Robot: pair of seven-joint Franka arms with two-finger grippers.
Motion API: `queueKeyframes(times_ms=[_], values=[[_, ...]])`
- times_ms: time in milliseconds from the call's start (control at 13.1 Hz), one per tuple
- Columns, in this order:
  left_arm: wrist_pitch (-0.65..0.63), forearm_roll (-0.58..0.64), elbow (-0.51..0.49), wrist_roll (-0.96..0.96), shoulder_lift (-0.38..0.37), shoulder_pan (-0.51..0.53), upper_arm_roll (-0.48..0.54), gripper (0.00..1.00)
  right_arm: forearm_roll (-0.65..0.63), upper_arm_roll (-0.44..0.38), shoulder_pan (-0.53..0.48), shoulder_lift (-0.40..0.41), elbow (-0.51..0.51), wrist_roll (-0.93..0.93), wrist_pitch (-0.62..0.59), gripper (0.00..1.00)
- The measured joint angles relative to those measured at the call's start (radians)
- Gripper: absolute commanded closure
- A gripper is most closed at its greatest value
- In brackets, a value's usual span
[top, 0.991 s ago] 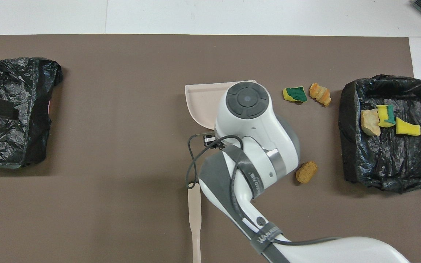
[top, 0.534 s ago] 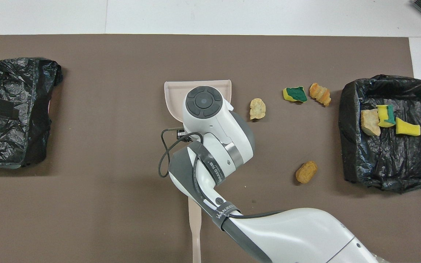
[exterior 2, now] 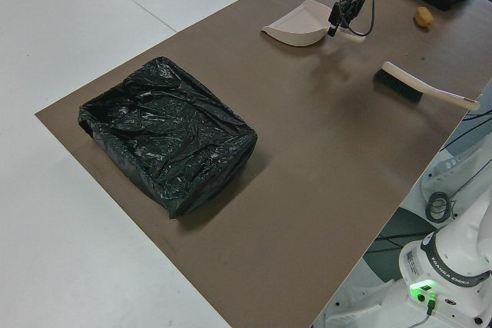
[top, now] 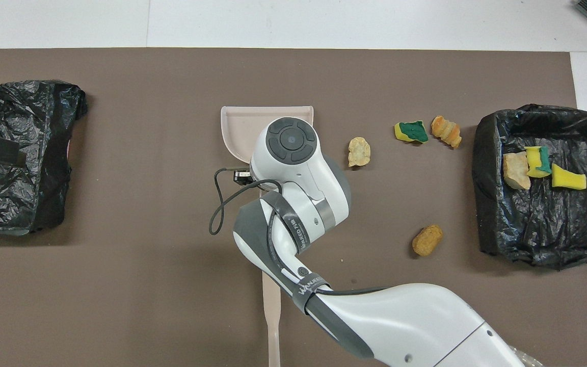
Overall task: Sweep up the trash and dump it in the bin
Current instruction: 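Lower the dustpan onto the table center and release with the right gripper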
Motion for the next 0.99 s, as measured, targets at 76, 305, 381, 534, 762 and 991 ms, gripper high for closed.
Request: queueKeyframes(times_ms=[76, 305, 381, 534, 762, 991], values=[[0.0, 0.0, 0.0, 0.0, 0.0, 0.0, 0.0, 0.0, 0.001, 0.0, 0.001, -0.014, -0.006, 0.0, -0.038, 0.0], [0.0, 0.0, 0.0, 0.0, 0.0, 0.0, 0.0, 0.0, 0.003, 0.003, 0.009, -0.089, -0.063, 0.002, -0.158, 0.0], [0.0, 0.0, 0.0, 0.0, 0.0, 0.0, 0.0, 0.0, 0.004, 0.003, 0.016, -0.127, -0.103, 0.002, -0.192, 0.0], [0.0, 0.0, 0.0, 0.0, 0.0, 0.0, -0.004, 0.0, 0.005, 0.004, 0.036, -0.212, -0.206, 0.008, -0.227, 0.0], [0.0, 0.0, 0.0, -0.001, 0.0, -0.001, -0.009, 0.0, 0.044, 0.005, 0.066, -0.353, -0.398, 0.017, -0.231, 0.0], [-0.003, -0.001, 0.0, -0.004, -0.001, -0.018, -0.031, 0.0, 0.058, 0.007, 0.121, -0.461, -0.573, 0.085, -0.176, 0.0]])
